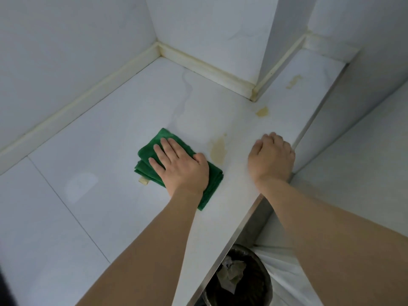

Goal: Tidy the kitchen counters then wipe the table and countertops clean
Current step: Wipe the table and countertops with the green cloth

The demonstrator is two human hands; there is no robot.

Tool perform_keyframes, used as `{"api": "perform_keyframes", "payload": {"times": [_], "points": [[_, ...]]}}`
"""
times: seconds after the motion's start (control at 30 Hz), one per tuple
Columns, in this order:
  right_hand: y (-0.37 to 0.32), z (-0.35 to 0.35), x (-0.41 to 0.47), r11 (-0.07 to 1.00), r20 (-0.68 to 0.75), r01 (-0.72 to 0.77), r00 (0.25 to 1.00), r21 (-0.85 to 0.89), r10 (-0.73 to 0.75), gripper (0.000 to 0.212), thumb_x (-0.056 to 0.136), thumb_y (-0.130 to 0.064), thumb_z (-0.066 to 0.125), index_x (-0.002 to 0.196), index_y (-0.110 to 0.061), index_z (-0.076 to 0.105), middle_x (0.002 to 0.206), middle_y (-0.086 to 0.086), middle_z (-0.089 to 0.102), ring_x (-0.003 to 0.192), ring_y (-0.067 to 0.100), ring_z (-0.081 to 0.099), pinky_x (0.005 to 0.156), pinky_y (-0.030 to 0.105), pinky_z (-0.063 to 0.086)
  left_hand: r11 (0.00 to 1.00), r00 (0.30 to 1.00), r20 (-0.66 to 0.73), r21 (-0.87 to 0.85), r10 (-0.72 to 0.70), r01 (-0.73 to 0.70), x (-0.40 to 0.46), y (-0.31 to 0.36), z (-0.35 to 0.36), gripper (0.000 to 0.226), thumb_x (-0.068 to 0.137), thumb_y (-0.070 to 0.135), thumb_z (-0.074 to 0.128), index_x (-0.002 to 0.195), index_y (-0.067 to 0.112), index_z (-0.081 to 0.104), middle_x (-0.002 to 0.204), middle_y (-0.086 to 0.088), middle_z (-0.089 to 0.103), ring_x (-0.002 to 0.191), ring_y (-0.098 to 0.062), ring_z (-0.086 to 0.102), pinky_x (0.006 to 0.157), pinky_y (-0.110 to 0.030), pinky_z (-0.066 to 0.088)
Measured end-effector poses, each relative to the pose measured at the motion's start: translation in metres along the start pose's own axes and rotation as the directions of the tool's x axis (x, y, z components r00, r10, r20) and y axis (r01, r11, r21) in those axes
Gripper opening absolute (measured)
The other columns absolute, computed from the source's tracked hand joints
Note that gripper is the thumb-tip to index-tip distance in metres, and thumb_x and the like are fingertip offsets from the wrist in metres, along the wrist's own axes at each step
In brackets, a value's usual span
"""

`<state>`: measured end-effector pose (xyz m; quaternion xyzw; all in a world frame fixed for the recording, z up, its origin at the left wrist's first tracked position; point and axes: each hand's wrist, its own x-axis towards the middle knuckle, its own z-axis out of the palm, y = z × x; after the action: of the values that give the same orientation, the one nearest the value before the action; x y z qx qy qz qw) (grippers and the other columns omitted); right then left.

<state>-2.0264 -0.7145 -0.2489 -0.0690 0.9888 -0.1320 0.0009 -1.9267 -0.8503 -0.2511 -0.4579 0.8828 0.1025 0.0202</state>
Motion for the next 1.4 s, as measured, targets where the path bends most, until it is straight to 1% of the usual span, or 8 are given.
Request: {"api": "perform_keyframes", "payload": {"times": [0.07, 0.2, 0.3, 0.53, 0.7, 1.1, 1.27, 1.4], "points": [[0.0, -0.008, 0.015, 0.998, -0.039, -0.067, 0.997, -0.018, 0.066, 0.042, 0.101, -0.028, 0.029, 0.124, -0.005, 0.056, 0.13, 0.013, 0.051, 0.12, 0.032, 0.044, 0.102, 0.042, 0.032, 1.0, 1.0, 0.013, 0.008, 0.002, -0.002, 0.0, 0.001, -0.002, 0.075, 0.094, 0.04, 0.016, 0.154, 0.004, -0.009, 0.164, -0.01, -0.011, 0.15, -0.029, -0.014, 0.12, -0.053, -0.006], [0.001, 0.004, 0.02, 0.979, 0.042, -0.2, 0.979, -0.049, 0.202, 0.056, 0.101, -0.033, 0.02, 0.152, -0.009, 0.014, 0.161, 0.011, 0.006, 0.148, 0.029, 0.003, 0.119, 0.046, 0.0, 1.0, 1.0, 0.03, 0.009, 0.0, -0.001, 0.0, 0.003, -0.003, 0.074, 0.095, 0.039, 0.017, 0.154, 0.003, -0.011, 0.163, -0.01, -0.013, 0.15, -0.028, -0.014, 0.12, -0.052, -0.006], [0.001, 0.01, 0.023, 0.98, 0.077, -0.196, 0.977, -0.043, 0.198, 0.06, 0.101, -0.032, 0.017, 0.154, -0.008, 0.001, 0.162, 0.008, -0.005, 0.149, 0.025, -0.007, 0.119, 0.047, -0.006, 0.998, 0.998, 0.025, -0.003, -0.055, 0.055, -0.005, 0.007, -0.003, 0.074, 0.095, 0.038, 0.017, 0.153, 0.004, -0.012, 0.163, -0.011, -0.013, 0.15, -0.029, -0.015, 0.12, -0.052, -0.006], [0.009, 0.007, 0.024, 0.97, 0.078, -0.19, 0.981, 0.152, 0.179, 0.058, 0.102, -0.029, 0.025, 0.154, -0.008, 0.009, 0.162, 0.007, 0.001, 0.149, 0.023, -0.004, 0.12, 0.047, 0.007, 0.985, 0.99, 0.058, -0.119, 0.129, -0.121, -0.087, 0.052, 0.017, 0.074, 0.089, 0.038, 0.024, 0.153, 0.001, 0.013, 0.163, -0.014, 0.008, 0.151, -0.031, 0.002, 0.12, -0.054, 0.001], [0.008, 0.008, 0.025, 0.963, 0.072, -0.184, 0.982, 0.197, 0.173, 0.057, 0.103, -0.028, 0.026, 0.154, -0.007, 0.01, 0.162, 0.006, 0.003, 0.149, 0.022, -0.004, 0.12, 0.044, 0.012, 0.987, 0.978, 0.138, -0.05, 0.156, -0.151, -0.054, 0.04, 0.009, 0.075, 0.091, 0.042, 0.012, 0.151, 0.009, -0.018, 0.16, -0.006, -0.024, 0.146, -0.024, -0.027, 0.118, -0.05, -0.018], [0.012, 0.014, 0.027, 0.965, 0.034, -0.18, 0.984, 0.189, 0.177, 0.055, 0.103, -0.026, 0.026, 0.153, -0.007, 0.014, 0.162, 0.007, 0.006, 0.149, 0.024, -0.001, 0.121, 0.041, 0.007, 0.998, 0.996, 0.083, 0.053, -0.043, 0.039, 0.029, 0.03, -0.005, 0.07, 0.097, 0.036, 0.015, 0.153, 0.005, -0.014, 0.163, -0.009, -0.015, 0.15, -0.028, -0.015, 0.12, -0.053, -0.006], [0.018, 0.016, 0.026, 0.874, -0.057, -0.148, 0.979, 0.463, 0.195, 0.05, 0.1, -0.003, 0.031, 0.149, -0.004, 0.03, 0.16, 0.007, 0.019, 0.149, 0.02, 0.006, 0.119, 0.026, 0.004, 0.993, 0.99, 0.081, -0.027, 0.114, -0.113, -0.031, 0.06, 0.008, 0.072, 0.092, 0.039, 0.007, 0.152, 0.003, -0.012, 0.162, -0.012, -0.015, 0.149, -0.031, -0.016, 0.119, -0.054, -0.009], [0.02, 0.016, 0.026, 0.858, -0.068, -0.146, 0.976, 0.493, 0.205, 0.049, 0.099, 0.0, 0.031, 0.148, -0.004, 0.033, 0.159, 0.005, 0.022, 0.149, 0.018, 0.007, 0.117, 0.021, 0.002, 0.985, 0.982, 0.097, -0.075, 0.165, -0.158, -0.042, 0.062, 0.016, 0.073, 0.089, 0.041, 0.004, 0.151, 0.005, -0.013, 0.163, -0.011, -0.014, 0.149, -0.03, -0.018, 0.119, -0.054, -0.01]]}}
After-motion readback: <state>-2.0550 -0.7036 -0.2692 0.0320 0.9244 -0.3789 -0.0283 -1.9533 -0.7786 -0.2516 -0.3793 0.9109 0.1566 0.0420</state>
